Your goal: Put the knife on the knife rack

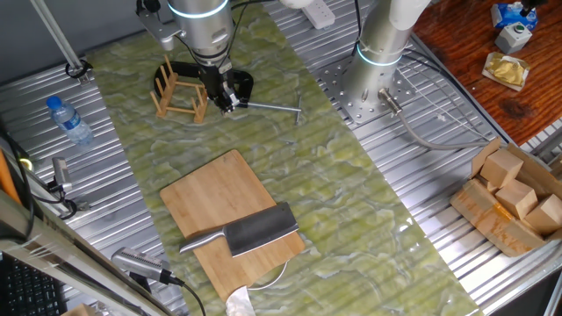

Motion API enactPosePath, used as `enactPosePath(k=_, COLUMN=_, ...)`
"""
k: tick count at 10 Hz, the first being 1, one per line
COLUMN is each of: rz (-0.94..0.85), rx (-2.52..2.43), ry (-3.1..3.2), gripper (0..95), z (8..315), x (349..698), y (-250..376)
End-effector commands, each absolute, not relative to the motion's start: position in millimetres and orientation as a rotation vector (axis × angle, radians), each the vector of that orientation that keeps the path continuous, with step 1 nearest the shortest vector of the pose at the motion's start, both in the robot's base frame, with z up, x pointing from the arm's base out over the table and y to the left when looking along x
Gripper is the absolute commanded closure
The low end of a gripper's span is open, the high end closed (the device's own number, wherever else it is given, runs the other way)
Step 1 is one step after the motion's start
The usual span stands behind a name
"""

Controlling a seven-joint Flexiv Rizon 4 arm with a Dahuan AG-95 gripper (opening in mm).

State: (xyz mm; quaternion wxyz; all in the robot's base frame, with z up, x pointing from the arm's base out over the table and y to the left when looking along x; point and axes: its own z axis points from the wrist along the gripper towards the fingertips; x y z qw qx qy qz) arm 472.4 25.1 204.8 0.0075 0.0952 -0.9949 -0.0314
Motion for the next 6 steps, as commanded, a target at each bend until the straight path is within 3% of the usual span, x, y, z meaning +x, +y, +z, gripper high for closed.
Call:
enactPosePath(k=1, rz=-0.096, rx=0.298, ry=-3.110, gripper=95.0, z=204.9, x=471.2, y=25.5)
enactPosePath(k=6, rz=-0.097, rx=0.300, ry=-3.118, gripper=95.0, z=201.9, x=466.3, y=24.0)
